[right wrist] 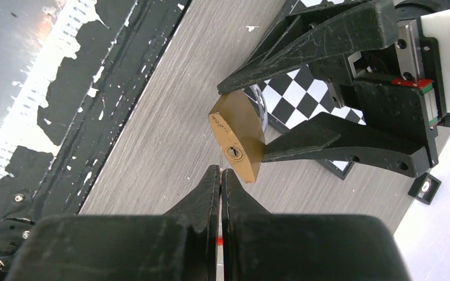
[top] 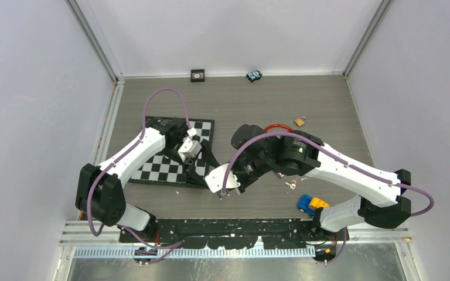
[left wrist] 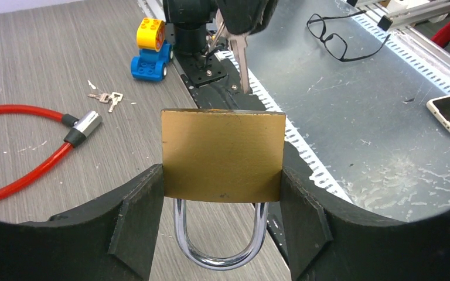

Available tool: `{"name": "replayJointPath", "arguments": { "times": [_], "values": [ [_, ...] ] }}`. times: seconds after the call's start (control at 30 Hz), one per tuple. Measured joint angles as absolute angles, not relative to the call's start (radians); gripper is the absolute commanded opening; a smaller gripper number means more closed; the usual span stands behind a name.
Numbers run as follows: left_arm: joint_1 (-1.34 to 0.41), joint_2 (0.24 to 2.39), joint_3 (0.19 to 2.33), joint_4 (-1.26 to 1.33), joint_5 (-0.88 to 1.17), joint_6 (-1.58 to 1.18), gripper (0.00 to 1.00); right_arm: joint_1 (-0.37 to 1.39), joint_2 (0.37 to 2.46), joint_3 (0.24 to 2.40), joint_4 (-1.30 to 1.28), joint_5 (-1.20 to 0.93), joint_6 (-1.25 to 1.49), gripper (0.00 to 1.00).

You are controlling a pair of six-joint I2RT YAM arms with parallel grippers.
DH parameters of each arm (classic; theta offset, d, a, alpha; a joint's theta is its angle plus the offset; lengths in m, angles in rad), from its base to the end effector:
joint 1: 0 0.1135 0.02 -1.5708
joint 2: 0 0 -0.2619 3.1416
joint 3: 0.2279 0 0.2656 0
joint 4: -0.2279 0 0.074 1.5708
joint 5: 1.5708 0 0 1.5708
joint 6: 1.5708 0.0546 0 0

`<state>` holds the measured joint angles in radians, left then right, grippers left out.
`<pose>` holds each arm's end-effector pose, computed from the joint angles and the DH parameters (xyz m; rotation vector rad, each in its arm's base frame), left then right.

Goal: Unlock with the key

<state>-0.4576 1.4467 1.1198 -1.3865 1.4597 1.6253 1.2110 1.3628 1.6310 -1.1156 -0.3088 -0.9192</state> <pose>0.1918 -0.1549 0.2679 1.6216 1.0931 -1.5336 0.0841 0.2706 0.4017 -2.1889 1.0490 0.5064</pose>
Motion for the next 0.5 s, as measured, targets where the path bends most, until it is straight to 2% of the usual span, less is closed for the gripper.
{"name": "replayJointPath", "arguments": {
  "times": [0.5],
  "values": [
    [-0.456,1.442,1.114,-1.311,1.459,1.492,0.00,1.247,1.395,1.631,-1.099,-0.179,-0.933,0.01]
  ]
}}
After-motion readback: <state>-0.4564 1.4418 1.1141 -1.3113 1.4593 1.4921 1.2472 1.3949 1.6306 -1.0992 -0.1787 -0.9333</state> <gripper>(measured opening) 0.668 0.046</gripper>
